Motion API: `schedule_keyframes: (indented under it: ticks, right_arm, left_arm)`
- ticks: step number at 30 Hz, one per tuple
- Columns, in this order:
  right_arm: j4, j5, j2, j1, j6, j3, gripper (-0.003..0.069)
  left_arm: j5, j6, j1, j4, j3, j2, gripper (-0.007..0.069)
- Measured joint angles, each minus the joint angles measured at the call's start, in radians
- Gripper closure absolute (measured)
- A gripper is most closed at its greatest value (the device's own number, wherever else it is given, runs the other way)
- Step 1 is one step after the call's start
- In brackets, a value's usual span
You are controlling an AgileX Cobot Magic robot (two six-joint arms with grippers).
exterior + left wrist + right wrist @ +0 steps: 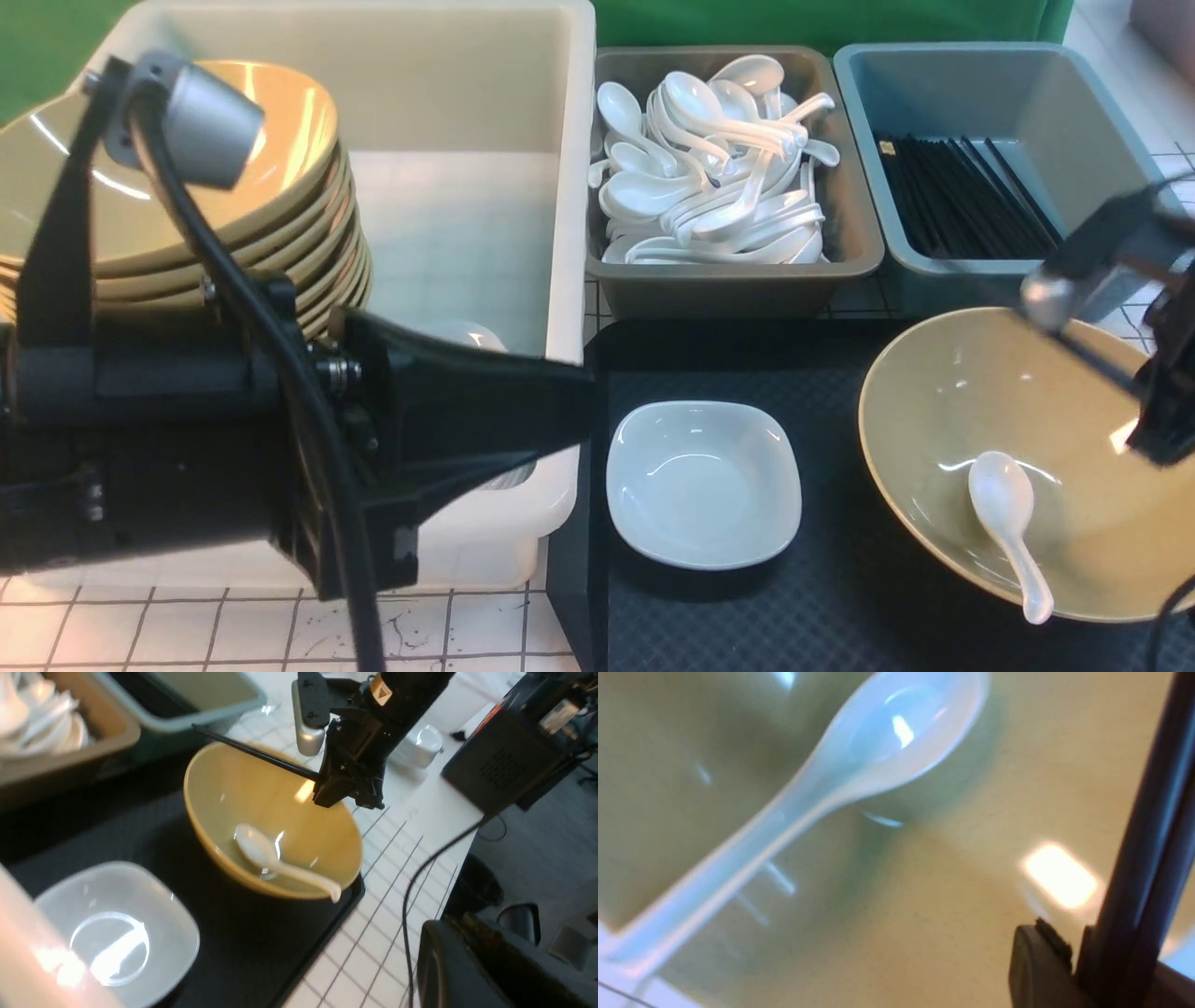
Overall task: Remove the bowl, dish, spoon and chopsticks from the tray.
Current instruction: Use the right arm to put the chopsticks into the small storage box on the right
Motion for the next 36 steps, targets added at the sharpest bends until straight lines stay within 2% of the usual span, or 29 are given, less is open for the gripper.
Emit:
schedule_keyframes:
  ticks: [6,9,14,21,27,29,31,32,33,34,36]
  right_arm:
    - [0.16,-0.045,0.019,-0.023,0.068,-0.201,0.0552]
    - [0.265,-0.111,0.152,-0.059,0.093,-0.367,0.0552]
    - [0.347,-0.153,0.426,-0.121,0.131,-0.645,0.0552]
    - [0.356,-0.207,0.724,-0.162,0.194,-0.956,0.0552]
    - [0.356,-0.279,0.819,-0.162,0.199,-1.002,0.0539]
    - [0.356,-0.284,0.834,-0.162,0.201,-1.003,0.0501]
    - [0.356,-0.277,0.845,-0.162,0.202,-1.003,0.0389]
    - [0.356,-0.273,0.845,-0.162,0.202,-1.003,0.0379]
    - [0.356,-0.251,0.846,-0.162,0.205,-1.003,0.0289]
    - [0.356,-0.229,0.844,-0.162,0.209,-1.003,0.0232]
    - [0.355,-0.187,0.834,-0.162,0.214,-1.003,0.017]
  left_arm:
    - [-0.062,0.189,0.0,-0.126,0.0,0.0,0.0626]
    - [-0.099,0.28,0.0,-0.217,0.0,0.0,0.0626]
    - [-0.15,0.402,0.0,-0.242,0.0,0.0,0.0626]
    - [-0.241,0.439,0.0,-0.271,0.0,0.0,0.0626]
    - [-0.246,0.44,0.0,-0.276,0.0,0.0,0.0626]
    - [-0.246,0.44,0.0,-0.277,0.0,0.0,0.0626]
    - [-0.246,0.44,0.0,-0.277,0.0,0.0,0.0626]
    - [-0.246,0.44,0.0,-0.277,0.0,0.0,0.0626]
    - [-0.246,0.44,0.0,-0.277,0.0,0.0,0.0626]
    - [-0.246,0.44,0.0,-0.277,0.0,0.0,0.0626]
    - [-0.246,0.44,0.0,-0.277,0.0,0.0,0.0626]
